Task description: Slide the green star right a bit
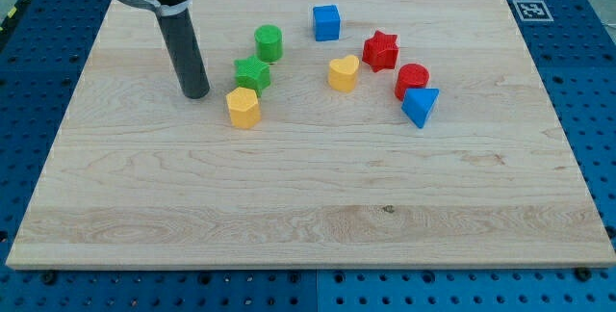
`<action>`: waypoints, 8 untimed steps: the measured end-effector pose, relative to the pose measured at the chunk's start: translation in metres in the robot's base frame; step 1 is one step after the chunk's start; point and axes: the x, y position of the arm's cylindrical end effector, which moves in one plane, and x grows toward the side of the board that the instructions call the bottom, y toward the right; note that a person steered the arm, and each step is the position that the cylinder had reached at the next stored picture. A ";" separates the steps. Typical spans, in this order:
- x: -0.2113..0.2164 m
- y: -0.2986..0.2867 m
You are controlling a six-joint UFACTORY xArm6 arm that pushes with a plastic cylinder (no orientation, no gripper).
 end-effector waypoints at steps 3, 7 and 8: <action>-0.038 0.000; -0.019 0.058; -0.019 0.058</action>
